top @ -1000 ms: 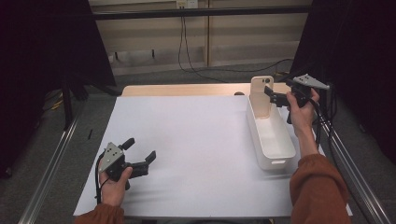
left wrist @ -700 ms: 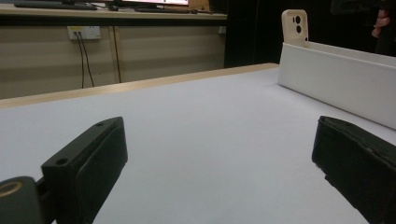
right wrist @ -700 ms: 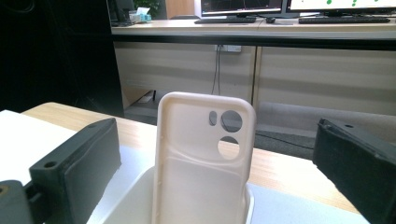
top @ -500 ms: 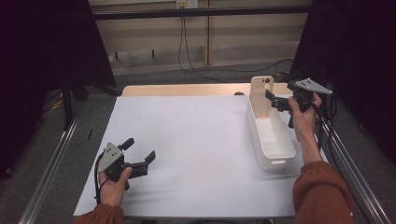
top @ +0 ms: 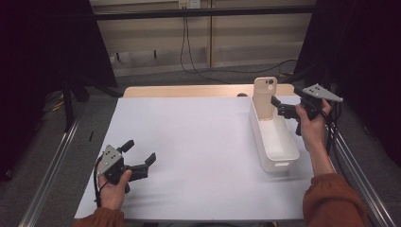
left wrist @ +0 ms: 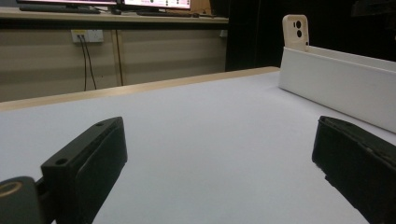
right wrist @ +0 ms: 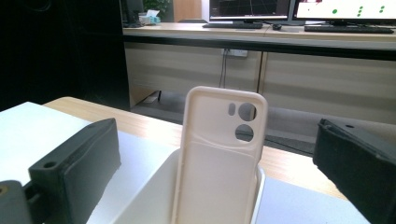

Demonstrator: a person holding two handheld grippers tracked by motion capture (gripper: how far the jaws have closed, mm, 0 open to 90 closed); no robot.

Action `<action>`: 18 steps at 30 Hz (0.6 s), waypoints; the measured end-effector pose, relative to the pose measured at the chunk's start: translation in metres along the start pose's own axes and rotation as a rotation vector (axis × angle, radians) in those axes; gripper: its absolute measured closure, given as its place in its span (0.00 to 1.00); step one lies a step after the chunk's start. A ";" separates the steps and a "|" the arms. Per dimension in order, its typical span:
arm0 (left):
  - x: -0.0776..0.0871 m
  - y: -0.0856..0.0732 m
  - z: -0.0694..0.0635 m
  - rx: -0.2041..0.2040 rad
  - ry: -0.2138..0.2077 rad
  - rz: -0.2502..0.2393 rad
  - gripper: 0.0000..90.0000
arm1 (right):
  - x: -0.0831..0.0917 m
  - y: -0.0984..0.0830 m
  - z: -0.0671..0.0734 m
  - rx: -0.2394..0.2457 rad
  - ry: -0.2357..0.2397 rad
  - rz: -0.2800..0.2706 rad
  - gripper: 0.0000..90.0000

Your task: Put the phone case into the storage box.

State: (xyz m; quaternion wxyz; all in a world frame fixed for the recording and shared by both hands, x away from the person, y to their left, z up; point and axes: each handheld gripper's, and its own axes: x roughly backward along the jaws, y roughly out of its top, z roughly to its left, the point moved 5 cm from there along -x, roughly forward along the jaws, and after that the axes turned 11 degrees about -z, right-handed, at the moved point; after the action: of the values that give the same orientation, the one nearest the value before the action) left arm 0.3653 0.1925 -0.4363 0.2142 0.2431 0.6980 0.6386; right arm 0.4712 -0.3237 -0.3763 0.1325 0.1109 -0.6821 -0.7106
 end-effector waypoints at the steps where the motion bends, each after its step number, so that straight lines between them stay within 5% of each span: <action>1: 0.001 0.000 0.001 -0.007 0.001 0.002 0.04 | 0.002 0.001 0.001 0.001 -0.002 -0.004 0.00; 18: 0.004 0.001 0.001 -0.014 0.008 0.000 0.04 | 0.036 0.000 0.012 0.014 0.002 -0.022 0.00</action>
State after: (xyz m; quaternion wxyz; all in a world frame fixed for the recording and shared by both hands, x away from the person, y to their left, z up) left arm 0.3631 0.1952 -0.4353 0.2129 0.2391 0.6943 0.6446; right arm 0.4335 -0.3243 -0.3745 0.1247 0.1199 -0.6857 -0.7070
